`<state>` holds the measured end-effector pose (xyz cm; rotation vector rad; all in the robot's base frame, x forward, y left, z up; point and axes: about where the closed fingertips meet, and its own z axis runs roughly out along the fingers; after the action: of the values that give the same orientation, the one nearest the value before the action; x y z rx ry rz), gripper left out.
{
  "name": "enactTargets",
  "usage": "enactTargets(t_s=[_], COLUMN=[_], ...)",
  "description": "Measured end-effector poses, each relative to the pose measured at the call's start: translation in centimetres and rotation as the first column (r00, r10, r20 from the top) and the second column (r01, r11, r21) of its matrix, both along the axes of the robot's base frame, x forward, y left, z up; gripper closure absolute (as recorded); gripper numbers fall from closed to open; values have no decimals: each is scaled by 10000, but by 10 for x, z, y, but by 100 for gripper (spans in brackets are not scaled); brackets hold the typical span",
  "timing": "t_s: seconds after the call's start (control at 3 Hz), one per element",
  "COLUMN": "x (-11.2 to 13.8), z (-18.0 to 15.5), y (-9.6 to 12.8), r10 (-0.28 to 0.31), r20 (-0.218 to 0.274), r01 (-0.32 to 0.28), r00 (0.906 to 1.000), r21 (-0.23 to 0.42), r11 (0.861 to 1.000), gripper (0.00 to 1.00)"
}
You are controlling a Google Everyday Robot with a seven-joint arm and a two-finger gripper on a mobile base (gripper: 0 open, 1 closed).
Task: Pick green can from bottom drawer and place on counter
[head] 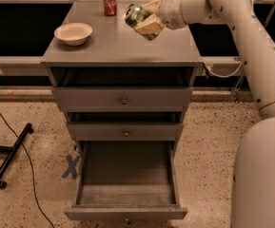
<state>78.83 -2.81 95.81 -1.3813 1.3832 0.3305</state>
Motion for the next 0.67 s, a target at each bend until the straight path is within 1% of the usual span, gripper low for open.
enactTargets(t_s=[0.33,0.67], x=[23,44], z=[-18,-39], y=[-11,-16], r10=[-549,-1067], r20=[-195,-225], r01=[548,1048], r00=[9983,9940], r21=[-63,-716], r11=[9985,9919], gripper=[100,100])
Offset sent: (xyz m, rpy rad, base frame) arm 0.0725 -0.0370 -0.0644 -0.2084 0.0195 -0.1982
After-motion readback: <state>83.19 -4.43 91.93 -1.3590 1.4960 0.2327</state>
